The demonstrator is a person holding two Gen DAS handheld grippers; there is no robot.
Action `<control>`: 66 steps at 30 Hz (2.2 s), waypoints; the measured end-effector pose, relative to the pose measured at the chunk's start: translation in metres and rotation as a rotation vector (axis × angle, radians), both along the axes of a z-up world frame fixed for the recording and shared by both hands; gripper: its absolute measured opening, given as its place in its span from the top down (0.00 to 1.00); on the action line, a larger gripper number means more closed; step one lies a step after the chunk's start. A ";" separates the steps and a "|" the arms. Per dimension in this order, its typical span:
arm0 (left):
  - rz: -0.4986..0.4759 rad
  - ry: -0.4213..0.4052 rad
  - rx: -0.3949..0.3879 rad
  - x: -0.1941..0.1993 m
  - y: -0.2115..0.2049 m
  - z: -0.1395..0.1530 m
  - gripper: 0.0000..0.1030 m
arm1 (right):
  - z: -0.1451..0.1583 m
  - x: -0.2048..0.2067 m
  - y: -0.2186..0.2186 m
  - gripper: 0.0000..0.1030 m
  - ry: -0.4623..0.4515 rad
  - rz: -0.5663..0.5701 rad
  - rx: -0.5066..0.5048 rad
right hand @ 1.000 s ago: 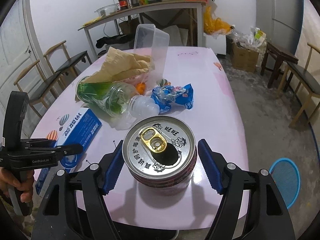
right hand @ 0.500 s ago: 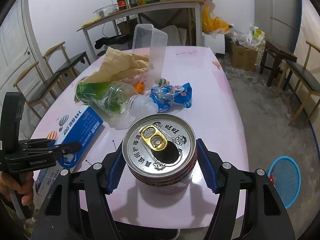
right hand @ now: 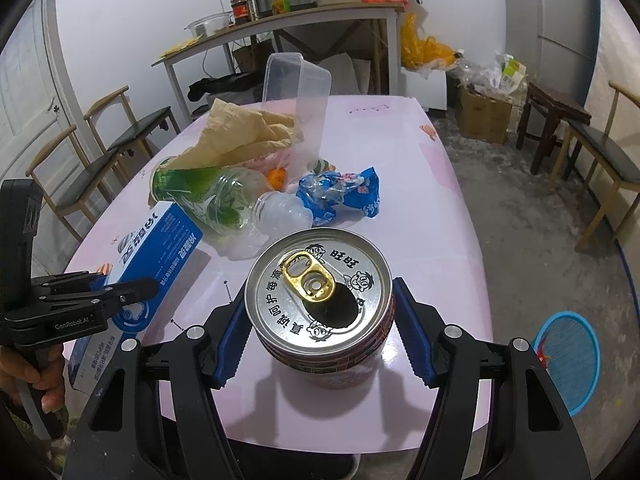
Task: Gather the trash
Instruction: 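Lift the blue toothpaste box with the left gripper while the right gripper holds the can, then carry the toothpaste box and red can with both grippers over the blue wastebasket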
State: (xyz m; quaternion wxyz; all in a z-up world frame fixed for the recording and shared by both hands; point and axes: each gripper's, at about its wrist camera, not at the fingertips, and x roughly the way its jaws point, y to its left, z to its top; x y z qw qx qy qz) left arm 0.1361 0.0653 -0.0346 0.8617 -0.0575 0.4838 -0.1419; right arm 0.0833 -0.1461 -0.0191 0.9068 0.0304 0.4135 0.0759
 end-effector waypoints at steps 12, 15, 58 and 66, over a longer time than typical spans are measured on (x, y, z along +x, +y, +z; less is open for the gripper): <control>-0.003 -0.047 0.011 -0.005 -0.006 0.013 0.69 | 0.008 -0.003 0.002 0.39 -0.027 0.002 -0.001; -0.005 -0.061 0.012 -0.007 -0.007 0.017 0.68 | 0.010 -0.005 0.002 0.39 -0.033 0.000 0.000; -0.461 -0.120 -0.145 -0.001 -0.214 0.085 0.68 | 0.032 -0.103 -0.176 0.39 -0.140 -0.504 0.088; -0.627 0.020 -0.207 0.021 -0.330 0.069 0.68 | 0.009 -0.125 -0.246 0.39 -0.114 -0.712 0.150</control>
